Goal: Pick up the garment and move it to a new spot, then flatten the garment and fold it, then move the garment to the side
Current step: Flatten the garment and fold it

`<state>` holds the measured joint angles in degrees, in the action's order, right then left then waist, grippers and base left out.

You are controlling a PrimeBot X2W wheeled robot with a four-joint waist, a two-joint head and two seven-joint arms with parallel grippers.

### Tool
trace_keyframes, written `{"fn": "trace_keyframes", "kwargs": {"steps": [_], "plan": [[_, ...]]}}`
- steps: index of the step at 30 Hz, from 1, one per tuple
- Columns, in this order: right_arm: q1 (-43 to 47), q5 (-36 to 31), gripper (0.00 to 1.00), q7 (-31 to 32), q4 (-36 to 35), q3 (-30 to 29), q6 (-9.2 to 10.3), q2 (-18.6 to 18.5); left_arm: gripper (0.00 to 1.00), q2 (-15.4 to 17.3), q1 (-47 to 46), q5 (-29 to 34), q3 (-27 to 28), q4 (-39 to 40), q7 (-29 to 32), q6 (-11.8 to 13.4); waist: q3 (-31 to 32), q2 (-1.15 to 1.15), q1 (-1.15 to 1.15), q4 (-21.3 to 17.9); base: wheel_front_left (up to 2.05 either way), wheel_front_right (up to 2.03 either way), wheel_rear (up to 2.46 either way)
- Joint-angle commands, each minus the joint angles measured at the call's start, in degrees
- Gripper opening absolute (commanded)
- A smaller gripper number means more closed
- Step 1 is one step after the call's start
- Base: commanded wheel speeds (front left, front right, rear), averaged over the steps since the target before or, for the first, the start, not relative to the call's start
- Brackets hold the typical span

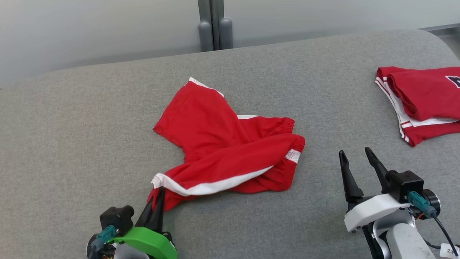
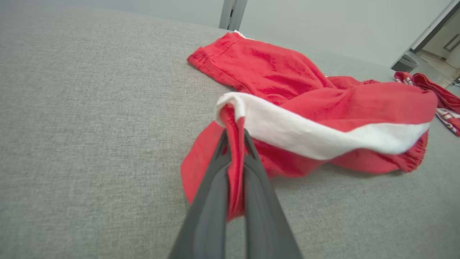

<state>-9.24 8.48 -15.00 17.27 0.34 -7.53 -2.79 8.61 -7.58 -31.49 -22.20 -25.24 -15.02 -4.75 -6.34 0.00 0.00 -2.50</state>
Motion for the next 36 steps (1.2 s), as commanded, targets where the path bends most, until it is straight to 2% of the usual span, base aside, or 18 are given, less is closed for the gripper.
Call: {"fn": "trace_keyframes", "kwargs": {"steps": [1, 4, 5, 7, 9, 10, 11, 19, 28, 36], "plan": [[0.82, -0.33, 1.0, -0.24, 0.34, -0.03, 0.09, -0.22, 0.0, 0.69, 0.71, 0.17, 0.6, -0.45, -0.18, 0.17, 0.82, 0.0, 0.0, 0.55, 0.0, 0.0, 0.0], [0.97, -0.44, 1.0, -0.24, 0.67, 0.16, 0.09, -0.22, 0.0, 0.91, 0.8, 0.05, 1.27, -1.69, -0.18, -0.44, 1.26, 0.0, 0.0, 0.51, 0.0, 0.0, 0.0], [0.97, -0.45, 1.0, -0.24, 0.78, 0.24, 0.09, -0.22, 0.06, 0.96, 0.59, 0.25, 1.33, -2.04, -0.18, -0.64, 1.39, 0.0, 0.0, 0.47, 0.0, 0.0, 0.0], [0.94, -0.42, 1.0, -0.24, 1.0, 0.51, 0.09, -0.22, 0.33, 0.95, -0.23, 0.42, 1.78, -2.56, -0.18, -0.84, 1.65, 0.0, 0.0, 0.36, 0.0, 0.0, 0.0], [0.88, -0.41, 1.0, -0.24, 1.2, 0.73, 0.09, -0.22, 0.49, 1.03, -1.07, 0.71, 2.21, -3.34, -0.18, -1.23, 1.84, 0.0, 0.0, 0.25, 0.0, 0.0, 0.0], [0.83, -0.39, 1.0, -0.24, 1.31, 0.87, 0.09, -0.22, 0.78, 0.95, -1.5, 0.83, 2.43, -3.9, -0.18, -1.27, 1.92, 0.0, 0.0, 0.18, 0.0, 0.0, 0.0], [0.8, -0.36, 1.0, -0.24, 1.39, 1.0, 0.09, -0.22, 1.0, 0.9, -1.83, 0.94, 2.63, -4.34, -0.17, -1.33, 1.97, 0.0, 0.0, 0.12, 0.0, 0.0, 0.0], [0.45, 0.1, 1.0, -0.24, 1.97, 1.4, 0.09, -0.22, 1.0, 0.6, -2.0, 2.38, 5.13, -6.09, -0.18, -1.81, 2.31, 0.0, 0.0, -0.09, 0.0, 0.0, 0.0], [0.58, -0.04, 1.0, -0.24, 1.45, 0.56, 0.09, -0.22, 1.0, -1.28, 2.04, 5.29, 10.88, 0.01, -0.18, -1.95, 3.7, 0.0, 0.0, 0.98, 0.0, 0.0, 0.0], [1.73, -0.08, 1.0, -0.24, 1.11, 1.1, 0.09, -0.22, 1.0, -4.13, 5.3, 7.65, 11.89, 4.81, -0.18, -2.31, 5.87, 0.0, 0.0, 1.36, 0.0, 0.0, 0.0]]}}
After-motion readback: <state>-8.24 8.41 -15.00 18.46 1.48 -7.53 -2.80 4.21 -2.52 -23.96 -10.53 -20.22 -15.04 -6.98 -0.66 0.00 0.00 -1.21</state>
